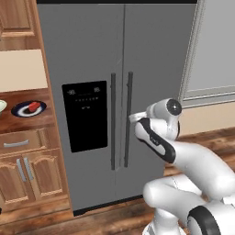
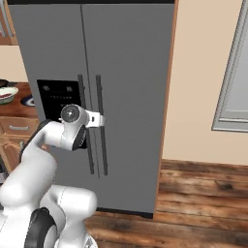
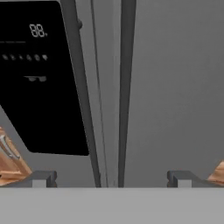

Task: Place one of the steaks on the plate and the other in the bowl. Then place the bowl in the fridge.

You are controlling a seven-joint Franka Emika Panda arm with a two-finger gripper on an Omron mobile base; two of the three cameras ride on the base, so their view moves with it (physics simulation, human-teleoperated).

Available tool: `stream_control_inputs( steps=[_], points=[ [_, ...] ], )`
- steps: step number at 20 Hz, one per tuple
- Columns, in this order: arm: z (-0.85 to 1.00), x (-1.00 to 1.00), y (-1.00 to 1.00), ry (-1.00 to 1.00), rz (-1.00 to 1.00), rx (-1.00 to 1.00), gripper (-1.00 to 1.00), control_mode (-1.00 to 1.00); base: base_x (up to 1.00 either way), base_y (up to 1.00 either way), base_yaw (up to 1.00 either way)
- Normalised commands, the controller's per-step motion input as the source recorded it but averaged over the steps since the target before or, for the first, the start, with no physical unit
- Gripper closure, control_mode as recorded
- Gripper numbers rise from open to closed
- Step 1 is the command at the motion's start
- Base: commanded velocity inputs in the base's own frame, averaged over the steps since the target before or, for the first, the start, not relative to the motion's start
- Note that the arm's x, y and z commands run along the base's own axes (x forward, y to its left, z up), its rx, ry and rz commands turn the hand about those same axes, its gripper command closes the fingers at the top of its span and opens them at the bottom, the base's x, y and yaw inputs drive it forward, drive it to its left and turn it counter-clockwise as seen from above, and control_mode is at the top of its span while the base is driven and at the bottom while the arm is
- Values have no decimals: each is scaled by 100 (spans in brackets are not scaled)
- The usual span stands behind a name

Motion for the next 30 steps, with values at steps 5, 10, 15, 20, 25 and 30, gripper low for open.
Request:
stream_control_inputs(
  steps=[5,10,15,20,25,30],
  points=[
    [-1,43,0,0,0,-1,-100,-100,0,0,0],
    [-10,20,0,2,-4,-5,-100,-100,0,0,0],
    [-31,22,0,-1,-10,-1,-100,-100,0,0,0],
    [-15,40,-1,-9,-1,1,-100,-100,0,0,0],
    [-10,36,-4,-12,4,2,-100,-100,0,0,0],
    [-1,50,-4,-5,8,3,-100,-100,0,0,0]
  ],
)
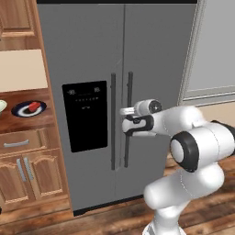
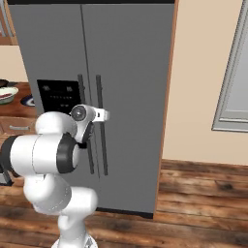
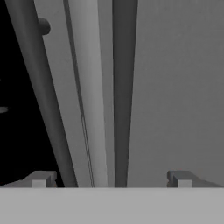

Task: Place one of the steaks on the plate and the other in the bowl. Then place the bowl in the fridge.

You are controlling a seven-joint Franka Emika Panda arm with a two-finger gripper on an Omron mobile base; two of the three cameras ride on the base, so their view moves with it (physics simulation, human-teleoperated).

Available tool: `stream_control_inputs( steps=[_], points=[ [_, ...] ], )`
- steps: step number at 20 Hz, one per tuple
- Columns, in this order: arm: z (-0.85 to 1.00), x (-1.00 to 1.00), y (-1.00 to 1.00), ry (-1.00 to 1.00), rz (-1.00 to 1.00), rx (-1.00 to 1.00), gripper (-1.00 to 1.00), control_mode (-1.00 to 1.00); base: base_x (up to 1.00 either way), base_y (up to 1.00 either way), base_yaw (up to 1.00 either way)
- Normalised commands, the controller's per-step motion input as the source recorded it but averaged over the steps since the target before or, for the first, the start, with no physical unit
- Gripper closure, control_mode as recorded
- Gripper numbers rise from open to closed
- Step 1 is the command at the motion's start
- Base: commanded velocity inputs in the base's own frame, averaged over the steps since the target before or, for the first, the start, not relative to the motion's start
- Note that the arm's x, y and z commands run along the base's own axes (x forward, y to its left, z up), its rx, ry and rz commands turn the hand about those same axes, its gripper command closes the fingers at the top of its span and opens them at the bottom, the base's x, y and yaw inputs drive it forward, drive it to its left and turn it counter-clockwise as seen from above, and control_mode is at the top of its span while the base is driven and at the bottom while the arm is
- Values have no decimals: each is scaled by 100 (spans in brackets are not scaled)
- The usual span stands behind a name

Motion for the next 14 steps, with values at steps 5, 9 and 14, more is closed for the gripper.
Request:
stream_control_inputs(
  steps=[5,9,14],
  points=[
    [0,58,-1,0,9,0,100,-100,0,0,0],
    [0,52,-8,0,9,0,100,-100,0,0,0],
    [0,43,-21,0,5,0,100,-100,0,0,0]
  ],
)
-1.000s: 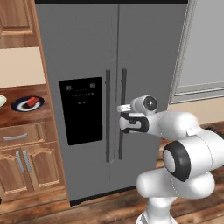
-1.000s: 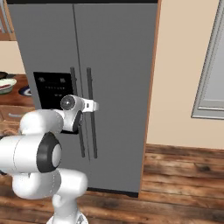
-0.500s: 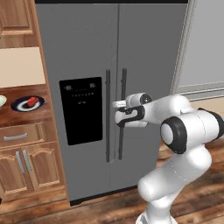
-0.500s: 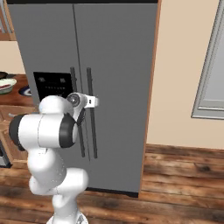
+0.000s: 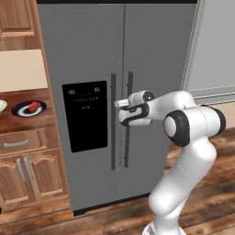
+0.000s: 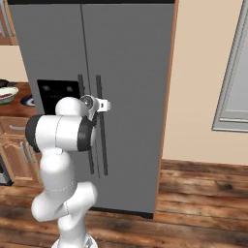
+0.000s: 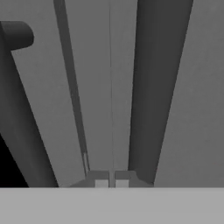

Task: Place one of the steaks on the plate and the other in the bowl. Then place the bowl in the fridge.

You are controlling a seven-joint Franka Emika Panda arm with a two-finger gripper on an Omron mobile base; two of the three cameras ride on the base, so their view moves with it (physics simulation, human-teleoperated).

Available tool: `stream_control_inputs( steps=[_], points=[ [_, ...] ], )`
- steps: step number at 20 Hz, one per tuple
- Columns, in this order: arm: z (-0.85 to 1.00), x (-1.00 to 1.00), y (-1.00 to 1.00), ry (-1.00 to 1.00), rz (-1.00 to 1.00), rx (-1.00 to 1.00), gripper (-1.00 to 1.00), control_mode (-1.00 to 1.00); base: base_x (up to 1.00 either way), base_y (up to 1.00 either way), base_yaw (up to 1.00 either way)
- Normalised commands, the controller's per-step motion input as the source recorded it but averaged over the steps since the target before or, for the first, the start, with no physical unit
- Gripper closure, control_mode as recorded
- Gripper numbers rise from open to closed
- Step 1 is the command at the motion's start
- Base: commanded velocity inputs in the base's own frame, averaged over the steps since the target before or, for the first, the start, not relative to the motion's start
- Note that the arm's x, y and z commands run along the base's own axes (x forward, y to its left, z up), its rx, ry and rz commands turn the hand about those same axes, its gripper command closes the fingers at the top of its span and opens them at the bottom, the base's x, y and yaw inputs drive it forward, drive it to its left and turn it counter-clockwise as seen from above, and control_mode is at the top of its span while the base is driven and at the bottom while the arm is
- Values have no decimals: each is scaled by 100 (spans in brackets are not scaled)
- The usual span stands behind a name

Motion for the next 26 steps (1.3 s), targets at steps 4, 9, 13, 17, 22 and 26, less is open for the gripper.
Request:
stream_control_inputs(
  steps=[4,9,13,17,22,26],
  points=[
    [-2,24,-47,1,0,0,100,-100,0,0,0],
    [0,-21,-45,0,-1,0,100,-100,0,0,0],
    [17,-75,-66,0,0,0,100,-100,0,0,0],
    [31,-56,-41,7,-1,-3,100,-100,0,0,0],
    [38,-9,-1,16,-5,-7,100,-100,0,0,0],
    [62,-15,22,18,-12,-23,-100,-100,0,0,0]
  ],
)
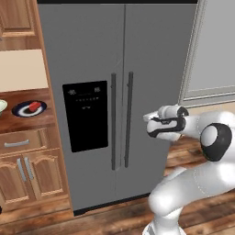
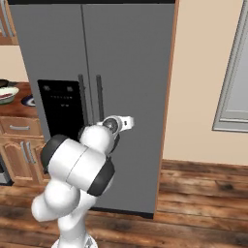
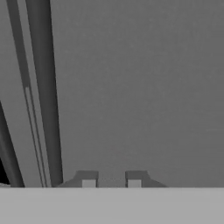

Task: Place one of the steaks on the plate and the other in the bowl. Then place the bowl in the fridge.

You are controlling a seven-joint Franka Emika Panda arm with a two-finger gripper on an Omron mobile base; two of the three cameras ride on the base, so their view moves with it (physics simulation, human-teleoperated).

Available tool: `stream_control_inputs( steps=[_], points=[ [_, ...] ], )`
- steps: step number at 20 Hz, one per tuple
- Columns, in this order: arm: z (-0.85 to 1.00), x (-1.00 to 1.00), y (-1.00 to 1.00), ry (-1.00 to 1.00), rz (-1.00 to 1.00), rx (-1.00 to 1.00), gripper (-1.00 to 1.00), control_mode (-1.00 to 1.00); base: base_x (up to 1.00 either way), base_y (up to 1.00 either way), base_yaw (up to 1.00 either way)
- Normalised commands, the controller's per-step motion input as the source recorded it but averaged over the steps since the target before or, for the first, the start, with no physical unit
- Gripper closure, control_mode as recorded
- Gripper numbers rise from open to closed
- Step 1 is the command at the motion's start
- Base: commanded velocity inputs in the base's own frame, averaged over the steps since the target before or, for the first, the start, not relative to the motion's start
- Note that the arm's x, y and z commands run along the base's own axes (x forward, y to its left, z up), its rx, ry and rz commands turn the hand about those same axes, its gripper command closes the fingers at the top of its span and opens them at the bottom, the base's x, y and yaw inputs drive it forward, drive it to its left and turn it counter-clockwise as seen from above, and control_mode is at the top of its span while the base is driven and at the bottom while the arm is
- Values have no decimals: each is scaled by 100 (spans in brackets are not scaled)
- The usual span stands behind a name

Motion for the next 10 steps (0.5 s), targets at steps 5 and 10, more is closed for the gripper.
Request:
stream_control_inputs(
  steps=[5,10],
  points=[
    [38,-7,53,30,-8,-20,-100,-100,0,0,0],
    [44,-49,43,19,-22,2,-100,-100,0,0,0]
  ],
)
